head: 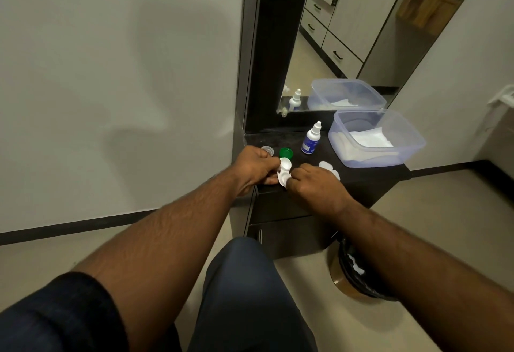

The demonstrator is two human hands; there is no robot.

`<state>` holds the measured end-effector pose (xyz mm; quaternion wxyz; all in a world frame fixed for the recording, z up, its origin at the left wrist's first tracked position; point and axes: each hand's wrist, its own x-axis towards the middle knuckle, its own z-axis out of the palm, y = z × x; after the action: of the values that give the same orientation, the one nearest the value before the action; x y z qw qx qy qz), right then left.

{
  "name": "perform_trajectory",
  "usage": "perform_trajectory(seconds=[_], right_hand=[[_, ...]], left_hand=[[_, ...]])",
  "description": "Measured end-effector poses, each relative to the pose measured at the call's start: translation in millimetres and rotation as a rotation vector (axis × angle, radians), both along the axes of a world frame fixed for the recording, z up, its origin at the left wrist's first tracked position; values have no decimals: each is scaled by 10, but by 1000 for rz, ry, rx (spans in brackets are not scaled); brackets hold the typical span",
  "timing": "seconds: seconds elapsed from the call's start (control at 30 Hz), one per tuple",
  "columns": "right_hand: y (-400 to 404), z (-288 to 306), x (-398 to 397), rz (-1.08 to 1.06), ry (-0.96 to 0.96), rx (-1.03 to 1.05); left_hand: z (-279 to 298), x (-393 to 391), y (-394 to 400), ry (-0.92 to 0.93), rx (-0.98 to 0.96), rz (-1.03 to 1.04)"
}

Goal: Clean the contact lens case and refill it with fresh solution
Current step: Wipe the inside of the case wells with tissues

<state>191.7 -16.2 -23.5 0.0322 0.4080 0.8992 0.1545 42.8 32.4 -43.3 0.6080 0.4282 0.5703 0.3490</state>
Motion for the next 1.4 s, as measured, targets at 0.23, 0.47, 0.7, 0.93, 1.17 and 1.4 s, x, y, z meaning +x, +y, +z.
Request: perform_trajectory(seconds=[0.23, 0.47, 0.7, 0.93, 1.17, 1.4], right_hand=[[-55, -232, -29, -194, 424, -10], [-104, -166, -349, -609, 779, -134], [78, -120, -500, -1125, 1327, -311], [-9, -96, -558, -948, 935, -211], [-146, -117, -351, -468, 310, -87], [-96, 83, -107, -47, 14, -67]], left_hand=[[-23, -6, -16, 18, 26, 1], [25, -8, -51, 69, 44, -1], [6, -14, -45, 67, 28, 3], [13, -13, -68, 100, 62, 9], [42, -16, -51, 10, 3, 6], [15, -26, -73, -13, 31, -15]])
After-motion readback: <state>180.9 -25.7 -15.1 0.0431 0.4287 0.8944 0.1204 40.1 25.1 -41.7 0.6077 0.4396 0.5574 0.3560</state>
